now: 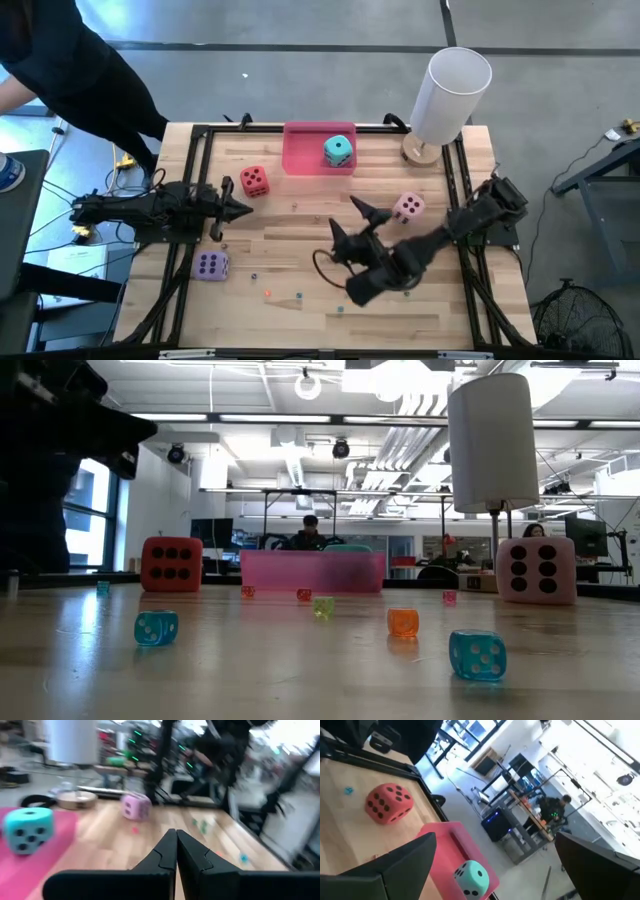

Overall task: Pick & Place Dice
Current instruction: Put the small red dice into the pink bin

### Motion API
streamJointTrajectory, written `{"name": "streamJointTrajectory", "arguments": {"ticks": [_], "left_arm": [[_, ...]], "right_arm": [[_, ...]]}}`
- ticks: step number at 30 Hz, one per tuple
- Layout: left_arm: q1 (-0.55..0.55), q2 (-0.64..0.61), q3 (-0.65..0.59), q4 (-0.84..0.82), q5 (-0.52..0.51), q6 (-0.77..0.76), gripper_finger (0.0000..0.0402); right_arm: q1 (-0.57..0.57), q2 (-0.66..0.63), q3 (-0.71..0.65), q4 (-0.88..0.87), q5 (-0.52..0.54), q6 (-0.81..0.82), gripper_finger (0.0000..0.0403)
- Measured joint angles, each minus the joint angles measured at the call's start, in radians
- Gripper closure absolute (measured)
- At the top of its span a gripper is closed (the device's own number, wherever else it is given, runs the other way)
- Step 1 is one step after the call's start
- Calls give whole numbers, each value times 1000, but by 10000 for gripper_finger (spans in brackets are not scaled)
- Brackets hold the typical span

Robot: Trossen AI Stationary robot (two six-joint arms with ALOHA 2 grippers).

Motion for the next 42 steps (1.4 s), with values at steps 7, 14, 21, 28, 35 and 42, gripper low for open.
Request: {"name": "streamJointTrajectory", "arguments": {"ticks": [7,14,21,28,35,42], "left_arm": [[0,98,0,12,55,41,401],[0,215,0,57,75,86,401],[-49,280,0,64,198,131,401],[-136,289,0,64,130,138,401],[-247,301,0,63,-62,401,397],[-276,411,0,62,-356,366,360]], "right_arm": [[40,0,0,-82,2,80,3],[30,0,0,-85,-81,117,3],[5,0,0,-79,-103,115,3],[-37,0,0,-78,-131,149,3],[-41,0,0,-93,-404,229,3],[-8,0,0,-104,-500,265,3]]}}
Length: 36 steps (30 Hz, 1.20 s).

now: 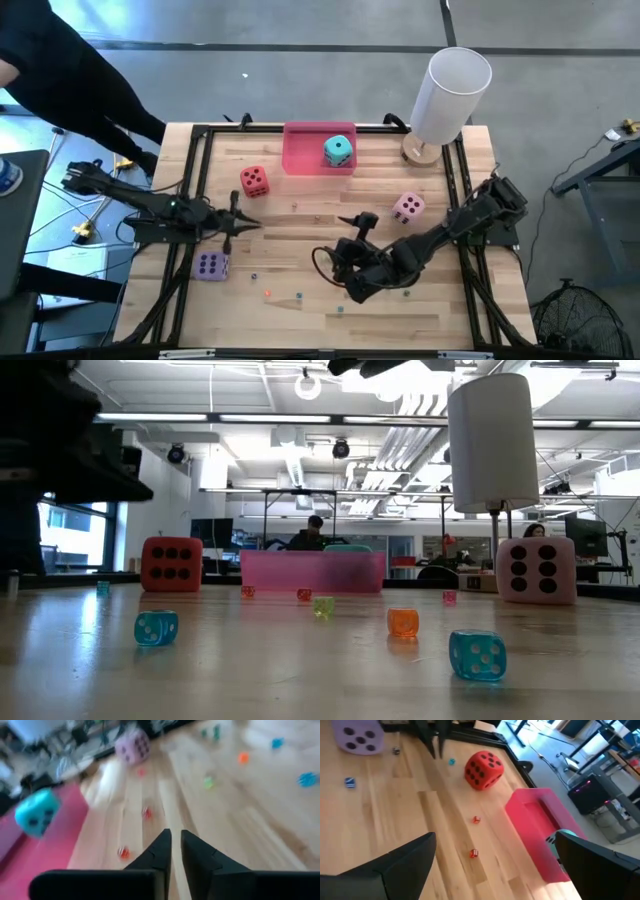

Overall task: Pick & Place Dice
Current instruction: Put the small red dice into the pink bin

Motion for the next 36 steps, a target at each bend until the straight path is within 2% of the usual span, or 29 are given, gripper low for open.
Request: {"name": "streamJointTrajectory", "arguments": {"ticks": [4,12,21,26,36], "left_arm": [[1,91,0,25,-9,-45,328],[59,302,0,300,-3,-76,287],[150,624,0,605,-3,-103,281],[189,802,0,766,-1,-209,281],[209,1152,28,1064,0,-249,281]], "right_arm": [[30,0,0,-6,5,-21,3],[85,-17,0,-8,32,-100,3],[105,-21,0,-14,24,-71,3],[105,-21,0,-14,23,-71,3],[105,-20,0,-12,23,-68,3]]}}
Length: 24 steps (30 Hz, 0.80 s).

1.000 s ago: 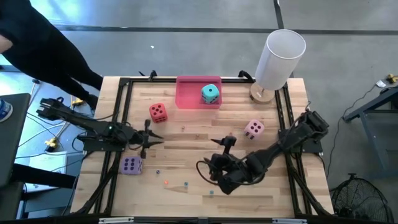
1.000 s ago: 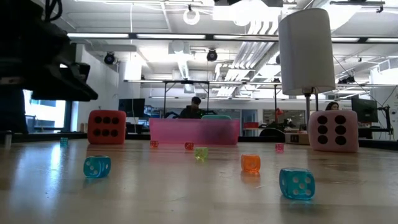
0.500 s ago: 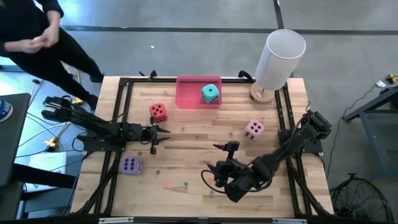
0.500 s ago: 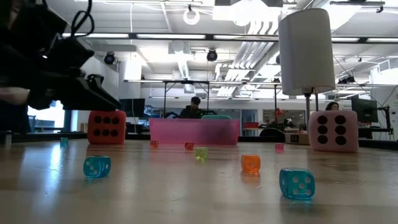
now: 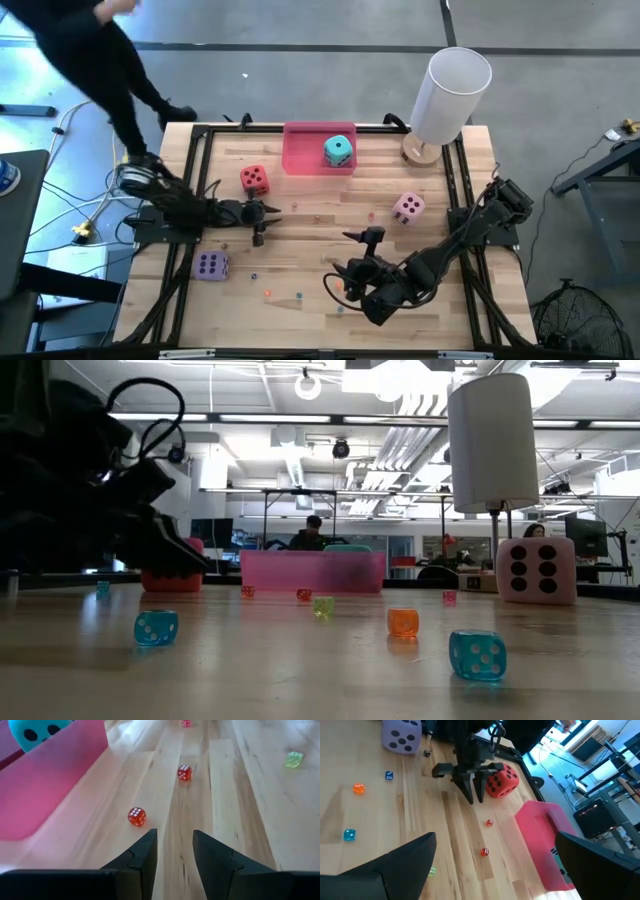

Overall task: Pick & Place Dice
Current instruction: Put the small red dice into the pink bin

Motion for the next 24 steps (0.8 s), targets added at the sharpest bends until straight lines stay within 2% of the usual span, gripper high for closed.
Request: {"name": "streamJointTrajectory", "arguments": {"ticks": [4,8,12,18,24], "left_arm": [[21,131,47,88,-7,-2,281],[52,208,81,129,-19,-3,281],[72,218,85,134,-49,-3,281],[99,218,86,133,-63,-32,281],[80,218,85,132,-58,-27,281]], "right_arm": [[0,0,0,0,0,13,3],[0,0,0,1,-9,33,3],[0,1,0,0,-51,33,3],[-3,1,0,0,-50,32,3],[-3,1,0,1,-50,31,3]]}}
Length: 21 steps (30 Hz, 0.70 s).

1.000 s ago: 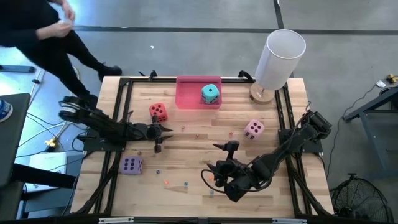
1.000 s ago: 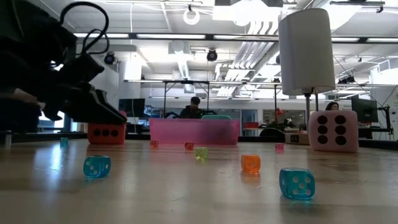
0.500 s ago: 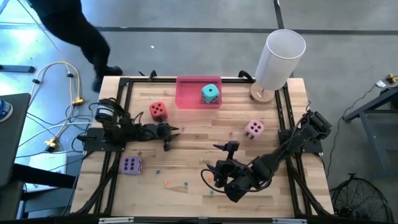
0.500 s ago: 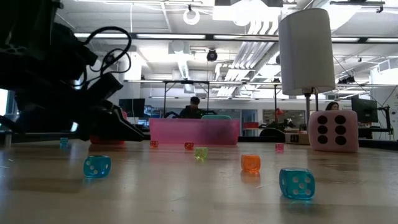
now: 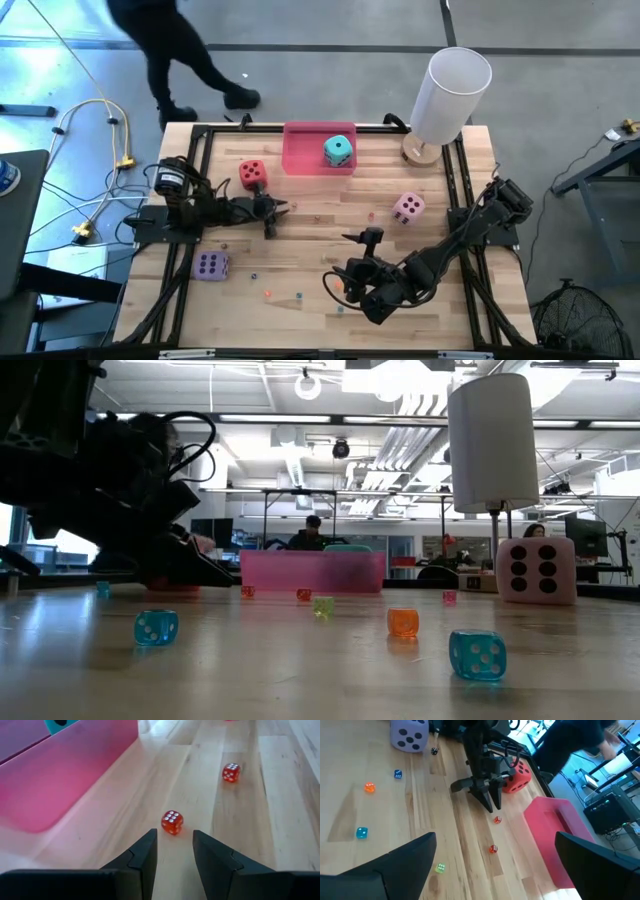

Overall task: Pick & Place Dice
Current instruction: Put the small red dice into the pink bin

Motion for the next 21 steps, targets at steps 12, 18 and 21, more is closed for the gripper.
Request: {"name": "streamJointTrajectory", "arguments": {"ticks": [12,18,21], "left_arm": [[30,0,0,-1,3,-40,243],[29,0,6,0,70,-27,197],[29,0,9,0,103,22,191]], "right_arm": [[0,0,0,0,5,-2,3],[0,0,0,0,5,-2,3],[0,0,0,0,5,-2,3]]}}
